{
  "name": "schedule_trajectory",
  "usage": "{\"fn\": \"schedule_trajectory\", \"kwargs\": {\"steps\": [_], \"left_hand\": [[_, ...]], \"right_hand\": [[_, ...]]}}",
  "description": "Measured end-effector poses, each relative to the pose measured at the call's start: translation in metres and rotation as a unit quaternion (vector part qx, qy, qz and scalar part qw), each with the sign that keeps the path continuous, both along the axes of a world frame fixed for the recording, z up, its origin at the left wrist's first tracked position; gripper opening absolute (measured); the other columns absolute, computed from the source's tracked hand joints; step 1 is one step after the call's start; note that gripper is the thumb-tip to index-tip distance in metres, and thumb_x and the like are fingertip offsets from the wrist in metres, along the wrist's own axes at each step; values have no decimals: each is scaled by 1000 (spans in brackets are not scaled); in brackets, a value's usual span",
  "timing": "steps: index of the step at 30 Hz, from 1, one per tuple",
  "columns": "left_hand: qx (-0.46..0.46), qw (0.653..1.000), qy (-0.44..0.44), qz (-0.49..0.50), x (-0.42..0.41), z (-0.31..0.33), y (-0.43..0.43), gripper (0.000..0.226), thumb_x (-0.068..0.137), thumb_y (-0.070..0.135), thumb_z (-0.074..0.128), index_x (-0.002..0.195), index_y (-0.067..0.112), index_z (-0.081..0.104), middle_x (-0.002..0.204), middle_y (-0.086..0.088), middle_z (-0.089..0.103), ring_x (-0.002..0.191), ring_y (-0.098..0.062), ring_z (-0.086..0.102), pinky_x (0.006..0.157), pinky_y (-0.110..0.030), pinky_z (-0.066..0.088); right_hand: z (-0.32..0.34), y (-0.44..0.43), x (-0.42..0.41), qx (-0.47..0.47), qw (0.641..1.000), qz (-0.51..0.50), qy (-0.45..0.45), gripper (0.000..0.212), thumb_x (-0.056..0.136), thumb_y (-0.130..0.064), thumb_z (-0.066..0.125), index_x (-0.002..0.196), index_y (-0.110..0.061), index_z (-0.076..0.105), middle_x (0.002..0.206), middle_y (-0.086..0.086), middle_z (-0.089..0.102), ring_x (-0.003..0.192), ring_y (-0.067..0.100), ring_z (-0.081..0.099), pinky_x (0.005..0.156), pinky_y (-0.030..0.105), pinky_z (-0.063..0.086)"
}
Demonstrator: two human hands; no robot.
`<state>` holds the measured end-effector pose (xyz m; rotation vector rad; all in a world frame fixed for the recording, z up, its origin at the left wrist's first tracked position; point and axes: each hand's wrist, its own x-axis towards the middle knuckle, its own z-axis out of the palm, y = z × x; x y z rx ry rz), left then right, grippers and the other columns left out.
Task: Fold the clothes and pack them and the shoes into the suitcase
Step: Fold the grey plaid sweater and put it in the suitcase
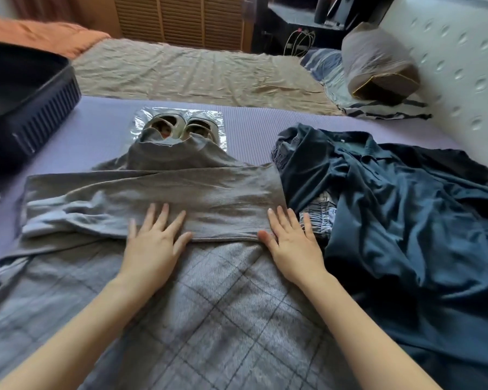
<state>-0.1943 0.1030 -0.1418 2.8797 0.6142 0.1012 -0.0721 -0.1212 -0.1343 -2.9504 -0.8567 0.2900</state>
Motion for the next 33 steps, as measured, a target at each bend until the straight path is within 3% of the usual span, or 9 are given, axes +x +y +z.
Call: {"fn": "schedule_trajectory", "kwargs": {"steps": [2, 4, 11, 16, 20, 23, 26, 28, 33], "left_hand": [[-1, 999, 42, 9, -11, -14, 13, 75, 78, 77, -5, 143, 39, -12, 158, 5, -8, 145, -17, -11, 115, -40, -9], [-5, 999, 46, 11, -9, -19, 14, 75, 72, 72, -11, 141, 42, -14, 157, 6, -12, 144, -15, -15, 112, -38, -15], [-68, 996, 47, -18, -20, 4, 18, 60, 96, 57, 25, 149, 33, 12, 159, -1, -2, 145, -18, -11, 115, -40, -9], [-90, 982, -144, 76, -91, 23, 33, 46, 93, 29, 54, 138, 20, 46, 152, -6, 30, 145, -23, 9, 116, -43, -1], [-154, 955, -194, 161, -156, 21, 52, 43, 89, 18, 62, 131, 14, 54, 143, -11, 45, 141, -29, 24, 116, -47, 16], [-148, 955, -186, 175, -183, 14, 51, 48, 89, 29, 54, 134, 11, 51, 145, -12, 41, 141, -31, 24, 114, -44, 18], [-150, 959, -147, 191, -196, 7, 44, 48, 92, 25, 52, 137, 9, 45, 150, -19, 28, 141, -36, 23, 114, -43, 19], [-142, 959, -149, 196, -205, 1, 41, 45, 91, 26, 52, 133, 9, 52, 150, -22, 27, 137, -38, 30, 111, -42, 25], [-197, 929, -229, 214, -220, 7, 40, 44, 85, 10, 66, 128, 10, 56, 150, -13, 31, 134, -30, 36, 106, -31, 26]], "right_hand": [[-4, 3, 0, -22, 1000, -6, 7, 64, 95, -57, 2, 150, -27, -10, 159, -5, -12, 145, 13, -17, 114, 38, -21], [-4, 5, 0, -31, 999, -12, 13, 61, 98, -54, 7, 149, -27, -12, 158, -4, -13, 144, 13, -18, 114, 39, -21], [13, 11, -4, -35, 999, -27, 21, 62, 100, -52, 15, 152, -25, -5, 160, 0, -7, 146, 17, -11, 116, 42, -15], [39, 43, -38, 108, 994, -13, -31, 54, 101, -41, 34, 151, -25, 20, 159, 1, 15, 146, 18, 9, 117, 41, 4], [57, 98, -77, 230, 972, 19, 47, 49, 100, -37, 42, 146, -22, 35, 145, 2, 44, 135, 18, 34, 108, 34, 29], [63, 149, -101, 229, 969, 46, 81, 48, 99, -40, 43, 144, -23, 40, 139, 3, 51, 129, 20, 44, 101, 34, 39], [64, 197, -123, 229, 966, 64, 104, 49, 98, -42, 43, 144, -25, 39, 139, 3, 52, 126, 22, 48, 97, 35, 43], [59, 223, -135, 211, 968, 74, 111, 50, 98, -43, 43, 145, -27, 36, 140, 4, 50, 128, 24, 46, 97, 36, 42], [33, 245, -155, 77, 985, 128, 89, 47, 100, -42, 38, 140, -20, 44, 144, 5, 45, 133, 28, 35, 106, 37, 34]]}}
